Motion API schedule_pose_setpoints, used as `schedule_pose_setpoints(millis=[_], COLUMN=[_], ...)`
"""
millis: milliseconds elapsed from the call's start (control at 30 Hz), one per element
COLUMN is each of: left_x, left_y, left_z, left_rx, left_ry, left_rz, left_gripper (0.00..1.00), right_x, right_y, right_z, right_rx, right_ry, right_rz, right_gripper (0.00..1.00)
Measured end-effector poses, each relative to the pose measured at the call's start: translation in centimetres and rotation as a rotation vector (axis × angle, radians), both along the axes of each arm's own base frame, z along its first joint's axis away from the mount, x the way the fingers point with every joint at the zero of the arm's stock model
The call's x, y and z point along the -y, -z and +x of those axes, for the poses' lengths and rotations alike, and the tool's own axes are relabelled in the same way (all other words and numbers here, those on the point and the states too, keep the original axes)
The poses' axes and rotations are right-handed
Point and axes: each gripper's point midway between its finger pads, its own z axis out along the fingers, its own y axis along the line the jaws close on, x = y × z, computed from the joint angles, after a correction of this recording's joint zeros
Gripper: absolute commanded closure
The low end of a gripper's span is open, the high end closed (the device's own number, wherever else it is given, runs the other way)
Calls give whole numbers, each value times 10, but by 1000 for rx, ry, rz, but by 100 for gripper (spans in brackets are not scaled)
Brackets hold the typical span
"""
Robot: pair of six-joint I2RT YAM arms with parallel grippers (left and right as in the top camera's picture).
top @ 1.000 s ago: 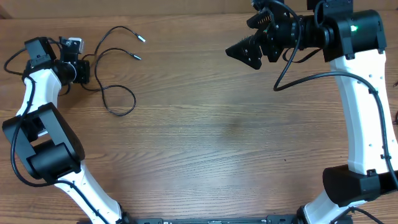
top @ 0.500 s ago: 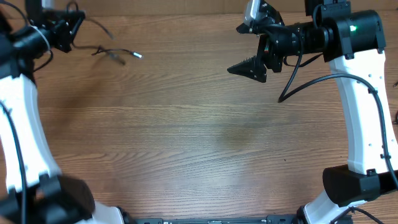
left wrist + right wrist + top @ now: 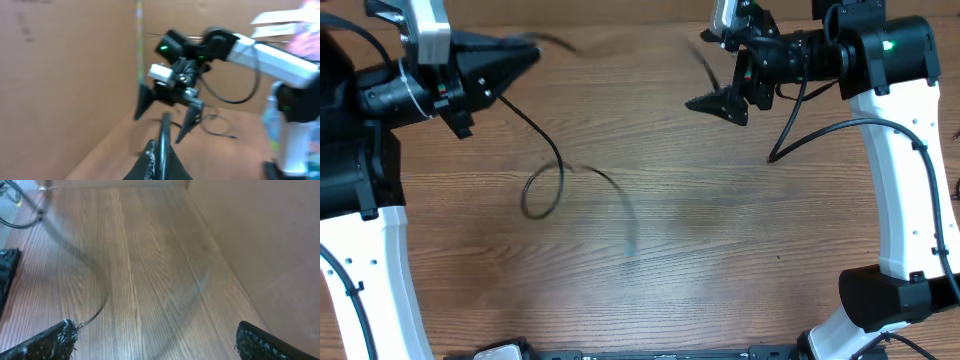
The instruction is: Untangle cables
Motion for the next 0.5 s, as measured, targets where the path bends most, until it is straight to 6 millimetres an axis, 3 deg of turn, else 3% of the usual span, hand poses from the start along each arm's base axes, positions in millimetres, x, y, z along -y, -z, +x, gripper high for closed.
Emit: schedule_pose_setpoints(millis=[267, 500], left_x=[4, 30], left_y=[4, 4], left_z=[-4, -20], left_rx=[-102, -137], left_ry=[75, 191], left_rz=[-37, -43], left_gripper=[96, 96], right_x=[-5, -19], right_y=[0, -15], right_z=[-29, -38], right_rx=[146, 288], right_ry=[-222, -340], right_rz=[11, 82], right_gripper=[0, 0])
